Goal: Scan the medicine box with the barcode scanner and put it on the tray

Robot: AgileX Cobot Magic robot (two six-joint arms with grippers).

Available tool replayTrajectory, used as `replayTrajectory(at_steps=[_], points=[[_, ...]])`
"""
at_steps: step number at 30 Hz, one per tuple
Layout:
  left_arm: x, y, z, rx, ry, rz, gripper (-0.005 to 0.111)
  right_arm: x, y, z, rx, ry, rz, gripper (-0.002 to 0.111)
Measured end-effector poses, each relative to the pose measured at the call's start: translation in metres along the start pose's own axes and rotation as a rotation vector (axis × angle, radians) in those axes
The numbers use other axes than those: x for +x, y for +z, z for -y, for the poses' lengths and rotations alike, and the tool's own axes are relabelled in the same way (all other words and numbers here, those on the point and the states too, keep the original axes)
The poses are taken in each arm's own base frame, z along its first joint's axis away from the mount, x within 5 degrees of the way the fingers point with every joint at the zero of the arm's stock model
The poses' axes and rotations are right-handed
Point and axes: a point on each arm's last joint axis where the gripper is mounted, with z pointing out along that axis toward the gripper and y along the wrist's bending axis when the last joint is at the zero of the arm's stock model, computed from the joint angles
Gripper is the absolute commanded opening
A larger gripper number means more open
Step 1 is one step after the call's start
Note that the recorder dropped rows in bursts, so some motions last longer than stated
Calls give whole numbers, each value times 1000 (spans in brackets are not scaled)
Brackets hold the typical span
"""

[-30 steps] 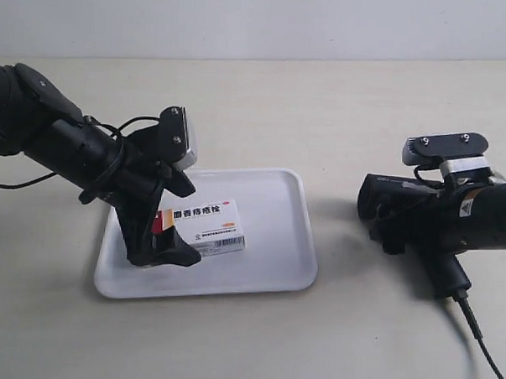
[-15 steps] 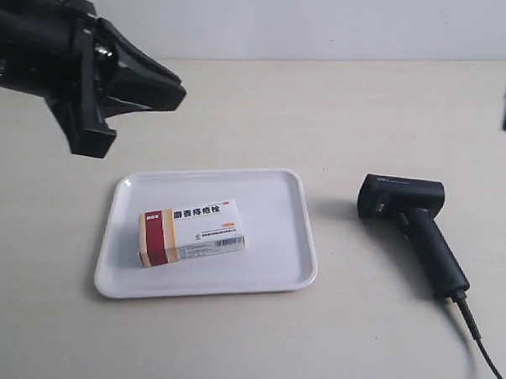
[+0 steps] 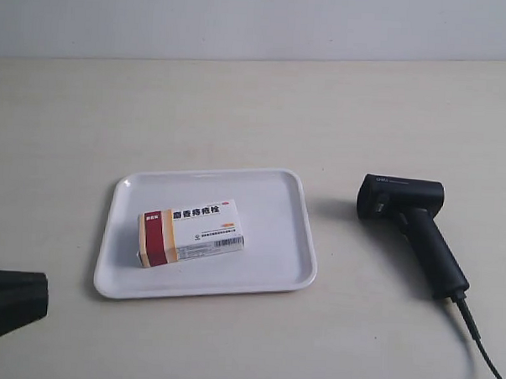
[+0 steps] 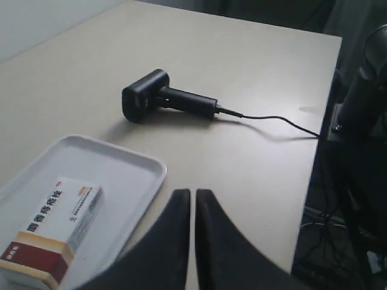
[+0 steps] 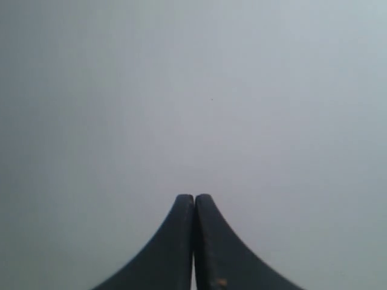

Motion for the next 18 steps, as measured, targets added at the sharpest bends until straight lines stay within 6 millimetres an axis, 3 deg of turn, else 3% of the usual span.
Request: replayTrajectory(at_steps=[2, 12, 18], points=[[3, -5, 3, -23, 68, 1, 5, 1, 0, 0, 2, 0, -12, 0], [54, -41, -28, -901, -46, 270, 5, 2, 0, 0, 3, 0, -23, 0], [67, -44, -32, -1019, -131, 295, 5, 2, 0, 0, 3, 0, -23, 0]])
